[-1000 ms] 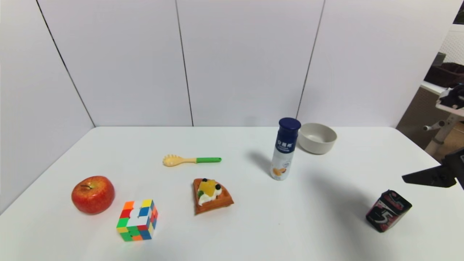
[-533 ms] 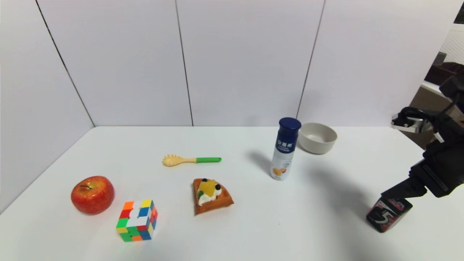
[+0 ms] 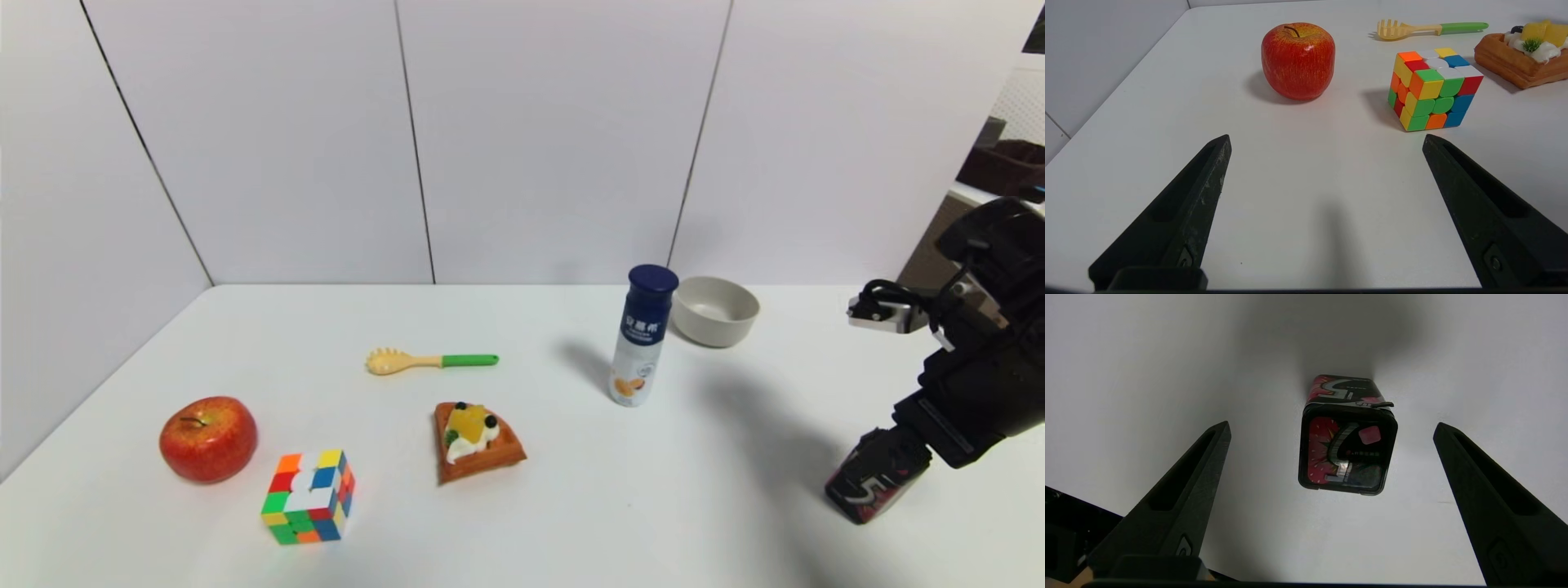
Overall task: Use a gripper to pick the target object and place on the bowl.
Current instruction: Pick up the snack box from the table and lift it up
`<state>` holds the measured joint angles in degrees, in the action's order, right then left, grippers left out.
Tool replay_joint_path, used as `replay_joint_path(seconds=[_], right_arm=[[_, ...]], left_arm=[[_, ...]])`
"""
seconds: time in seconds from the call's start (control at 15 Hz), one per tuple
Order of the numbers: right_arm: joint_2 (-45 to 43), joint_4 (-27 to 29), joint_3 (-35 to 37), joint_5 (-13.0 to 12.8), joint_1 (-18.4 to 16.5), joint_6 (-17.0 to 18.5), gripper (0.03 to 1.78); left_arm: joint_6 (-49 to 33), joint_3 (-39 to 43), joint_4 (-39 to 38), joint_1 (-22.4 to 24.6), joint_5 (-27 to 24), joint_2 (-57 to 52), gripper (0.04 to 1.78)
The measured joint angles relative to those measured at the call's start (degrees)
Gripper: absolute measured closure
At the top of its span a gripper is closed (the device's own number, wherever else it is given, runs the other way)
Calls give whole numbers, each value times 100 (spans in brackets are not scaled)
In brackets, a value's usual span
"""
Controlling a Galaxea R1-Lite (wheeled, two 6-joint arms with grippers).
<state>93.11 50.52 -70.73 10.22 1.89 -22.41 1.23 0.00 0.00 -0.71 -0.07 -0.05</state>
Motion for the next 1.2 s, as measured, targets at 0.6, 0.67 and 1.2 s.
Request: replay_joint_path(seconds=[0.6, 0.67, 1.2], right_arm=[[325, -38, 168, -11, -205, -22, 10], [333, -35, 179, -55, -224, -30, 27], [377, -38, 290, -518, -230, -173, 107]], left_arm=[[-2, 0, 0, 0, -2, 0, 13], [0, 0, 0, 0, -2, 0, 13], [-2, 0, 0, 0, -2, 0, 13]])
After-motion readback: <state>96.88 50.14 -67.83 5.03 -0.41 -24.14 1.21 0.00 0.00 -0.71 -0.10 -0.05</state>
